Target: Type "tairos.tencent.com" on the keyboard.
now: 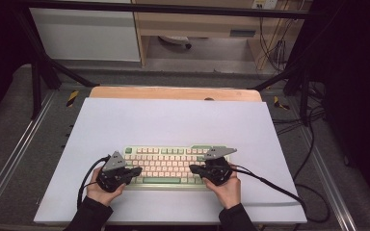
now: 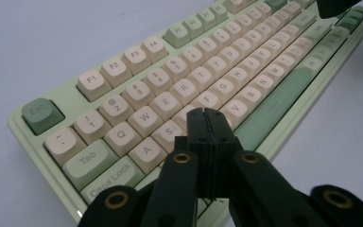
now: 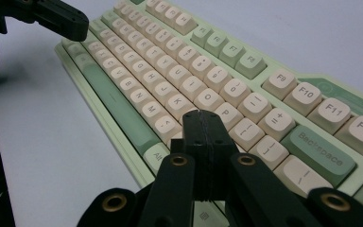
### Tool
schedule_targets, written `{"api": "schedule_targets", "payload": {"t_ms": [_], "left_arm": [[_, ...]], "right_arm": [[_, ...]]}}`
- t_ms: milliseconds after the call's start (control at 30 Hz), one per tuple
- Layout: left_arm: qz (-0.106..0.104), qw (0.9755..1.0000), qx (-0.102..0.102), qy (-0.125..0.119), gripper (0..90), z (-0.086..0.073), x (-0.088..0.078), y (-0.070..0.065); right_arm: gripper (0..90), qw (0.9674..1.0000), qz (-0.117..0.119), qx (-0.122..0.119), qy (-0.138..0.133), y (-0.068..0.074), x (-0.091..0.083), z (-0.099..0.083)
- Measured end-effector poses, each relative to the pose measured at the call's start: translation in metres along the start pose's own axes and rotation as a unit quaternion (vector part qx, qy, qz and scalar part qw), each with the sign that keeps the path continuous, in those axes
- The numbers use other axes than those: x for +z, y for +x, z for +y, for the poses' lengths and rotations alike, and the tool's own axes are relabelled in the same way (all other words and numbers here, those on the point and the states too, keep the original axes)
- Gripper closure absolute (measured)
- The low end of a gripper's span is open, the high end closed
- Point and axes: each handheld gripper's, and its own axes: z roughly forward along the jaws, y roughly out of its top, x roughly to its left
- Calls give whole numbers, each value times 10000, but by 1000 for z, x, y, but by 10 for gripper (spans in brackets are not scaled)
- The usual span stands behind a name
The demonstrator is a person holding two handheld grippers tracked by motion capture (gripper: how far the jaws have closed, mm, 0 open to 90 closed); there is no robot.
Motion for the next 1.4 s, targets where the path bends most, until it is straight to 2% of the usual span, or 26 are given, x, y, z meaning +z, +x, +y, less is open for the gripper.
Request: {"api": "schedule_targets", "payload": {"t_ms": [167, 500, 800, 1033, 1400], "left_arm": [[57, 10000, -52, -13, 899, -4, -5, 4], [136, 9998, -109, -49, 899, -11, -12, 13], [165, 9997, -151, -71, 899, -14, -15, 18], [170, 9997, -171, -96, 899, -15, -16, 19], [163, 9996, -188, -135, 899, -15, -18, 20]], "right_arm": [[900, 10000, -12, -46, 2, 2, 3, 4], [900, 10000, -62, 36, 28, 4, 13, 10], [900, 9999, -103, 35, 68, 7, 31, 17], [900, 9997, -206, 100, 109, 4, 43, 20], [900, 9992, -303, 159, 193, -2, 52, 19]]}}
